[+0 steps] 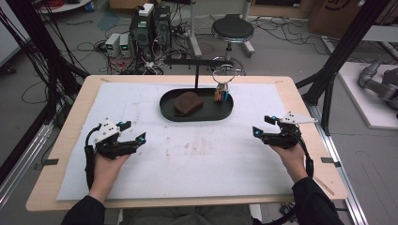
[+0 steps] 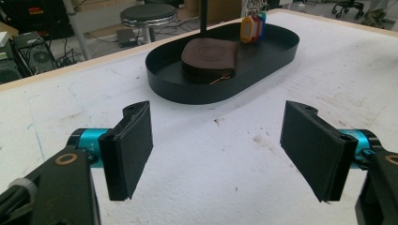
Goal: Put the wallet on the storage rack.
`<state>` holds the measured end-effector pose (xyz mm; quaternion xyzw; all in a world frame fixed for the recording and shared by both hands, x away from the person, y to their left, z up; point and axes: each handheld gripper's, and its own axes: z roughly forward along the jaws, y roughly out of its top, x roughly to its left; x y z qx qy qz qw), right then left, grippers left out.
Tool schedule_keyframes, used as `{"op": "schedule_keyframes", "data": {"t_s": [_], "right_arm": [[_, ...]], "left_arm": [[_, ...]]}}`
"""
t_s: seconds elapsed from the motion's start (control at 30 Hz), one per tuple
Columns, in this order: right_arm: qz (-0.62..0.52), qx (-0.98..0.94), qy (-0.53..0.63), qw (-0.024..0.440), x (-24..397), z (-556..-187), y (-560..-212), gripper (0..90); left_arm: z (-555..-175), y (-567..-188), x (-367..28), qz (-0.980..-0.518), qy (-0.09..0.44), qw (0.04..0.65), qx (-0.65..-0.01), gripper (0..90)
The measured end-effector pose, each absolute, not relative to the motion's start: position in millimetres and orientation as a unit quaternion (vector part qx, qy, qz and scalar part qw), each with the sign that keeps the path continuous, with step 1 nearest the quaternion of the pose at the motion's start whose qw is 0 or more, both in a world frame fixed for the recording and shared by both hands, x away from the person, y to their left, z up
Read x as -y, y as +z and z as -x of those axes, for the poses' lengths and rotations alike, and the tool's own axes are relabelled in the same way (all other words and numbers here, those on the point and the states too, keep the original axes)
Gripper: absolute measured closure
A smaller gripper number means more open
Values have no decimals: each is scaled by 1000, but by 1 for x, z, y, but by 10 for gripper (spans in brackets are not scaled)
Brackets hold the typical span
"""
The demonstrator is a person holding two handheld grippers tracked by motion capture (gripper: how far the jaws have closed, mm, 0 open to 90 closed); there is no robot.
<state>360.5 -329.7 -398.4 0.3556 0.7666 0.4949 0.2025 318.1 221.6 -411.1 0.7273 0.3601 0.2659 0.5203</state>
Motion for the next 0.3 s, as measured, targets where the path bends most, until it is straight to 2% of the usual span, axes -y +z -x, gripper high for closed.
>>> {"op": "schedule_keyframes", "data": {"t_s": [0.3], "right_arm": [[-356, -766, 495, 205, 331, -361, -398, 251]], "left_arm": [[-320, -413, -221, -728, 263, 520, -361, 257]]}}
